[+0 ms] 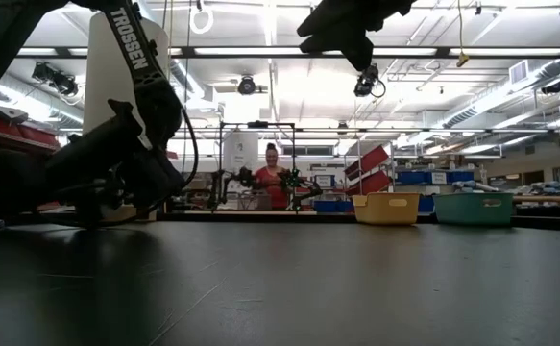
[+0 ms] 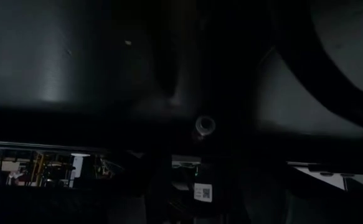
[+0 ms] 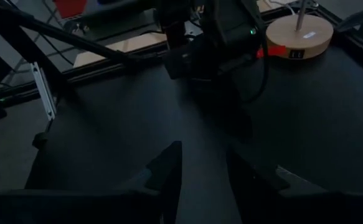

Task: Sort batteries
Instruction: Put the silver battery into the blue bin

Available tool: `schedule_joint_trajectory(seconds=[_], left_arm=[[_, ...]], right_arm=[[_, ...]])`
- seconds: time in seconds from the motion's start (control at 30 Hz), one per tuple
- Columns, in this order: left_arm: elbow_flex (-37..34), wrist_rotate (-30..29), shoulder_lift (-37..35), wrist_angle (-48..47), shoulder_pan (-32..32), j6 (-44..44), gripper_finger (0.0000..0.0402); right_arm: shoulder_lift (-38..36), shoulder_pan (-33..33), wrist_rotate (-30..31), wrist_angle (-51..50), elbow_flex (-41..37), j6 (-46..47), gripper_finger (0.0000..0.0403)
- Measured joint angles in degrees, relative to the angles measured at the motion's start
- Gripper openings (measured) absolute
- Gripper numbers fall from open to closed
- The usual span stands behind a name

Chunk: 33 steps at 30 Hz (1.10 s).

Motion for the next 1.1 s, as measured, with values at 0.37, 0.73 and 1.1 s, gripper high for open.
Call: schedule_joint_trajectory(seconds=[0.37,0.73,1.1], left_arm=[[-0.2,0.0,0.3,0.1,0.0,-0.1,0.0177],[0.4,0.2,3.4,0.1,-0.5,-1.8,0.0177],[0.3,1.3,2.8,1.2,-0.5,-3.5,0.0176]], right_arm=[[0.0,0.0,0.0,1.7,0.0,0.4,0.0133],[-0.2,0.7,-0.6,1.2,0.0,-0.8,0.0133],[-1.0,0.7,-1.9,-0.1,0.0,-1.7,0.0133]])
